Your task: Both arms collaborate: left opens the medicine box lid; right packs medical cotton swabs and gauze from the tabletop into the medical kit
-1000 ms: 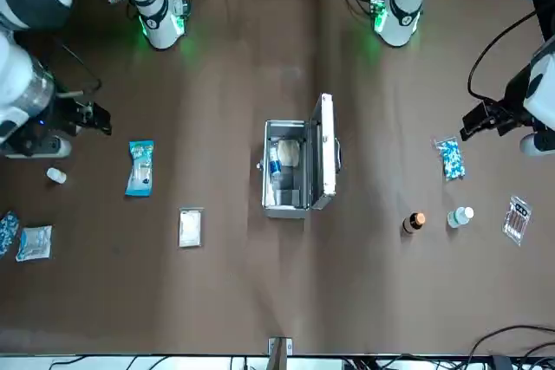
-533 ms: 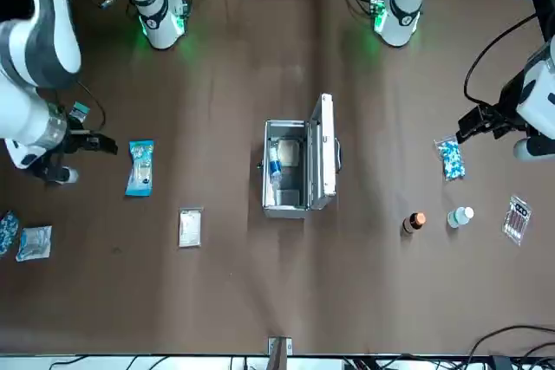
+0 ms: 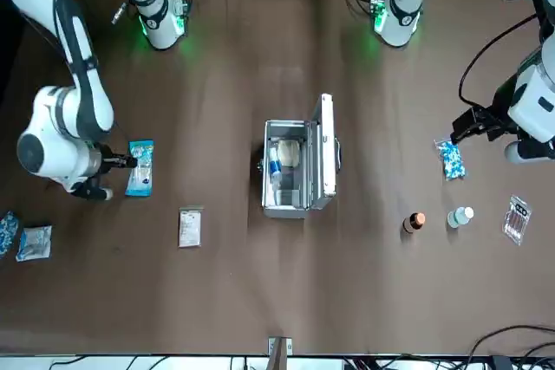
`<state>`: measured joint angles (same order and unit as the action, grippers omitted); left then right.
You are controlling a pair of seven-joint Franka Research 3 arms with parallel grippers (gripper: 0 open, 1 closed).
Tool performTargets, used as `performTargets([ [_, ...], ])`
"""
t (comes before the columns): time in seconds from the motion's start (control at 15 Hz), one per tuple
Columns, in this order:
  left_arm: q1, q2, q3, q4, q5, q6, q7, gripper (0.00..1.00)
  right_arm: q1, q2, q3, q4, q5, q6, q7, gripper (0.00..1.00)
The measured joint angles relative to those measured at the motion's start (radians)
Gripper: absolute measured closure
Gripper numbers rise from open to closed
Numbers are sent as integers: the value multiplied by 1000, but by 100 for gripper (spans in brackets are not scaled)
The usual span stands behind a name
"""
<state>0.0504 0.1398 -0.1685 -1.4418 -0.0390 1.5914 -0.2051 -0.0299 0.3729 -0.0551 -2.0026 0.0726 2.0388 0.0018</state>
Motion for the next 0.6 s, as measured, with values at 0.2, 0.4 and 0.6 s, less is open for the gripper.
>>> performTargets([
  [0.2, 1, 6, 0, 0, 0, 0, 0, 0, -9, 53, -1, 0, 0, 5, -1, 31],
  [0.4, 1, 10, -1, 0, 0, 1, 0, 0, -30, 88, -1, 0, 0, 9, -18, 34],
  [0.6, 2, 11, -1, 0, 0, 2, 0, 0, -34, 108, -1, 1, 0, 11, -27, 37],
])
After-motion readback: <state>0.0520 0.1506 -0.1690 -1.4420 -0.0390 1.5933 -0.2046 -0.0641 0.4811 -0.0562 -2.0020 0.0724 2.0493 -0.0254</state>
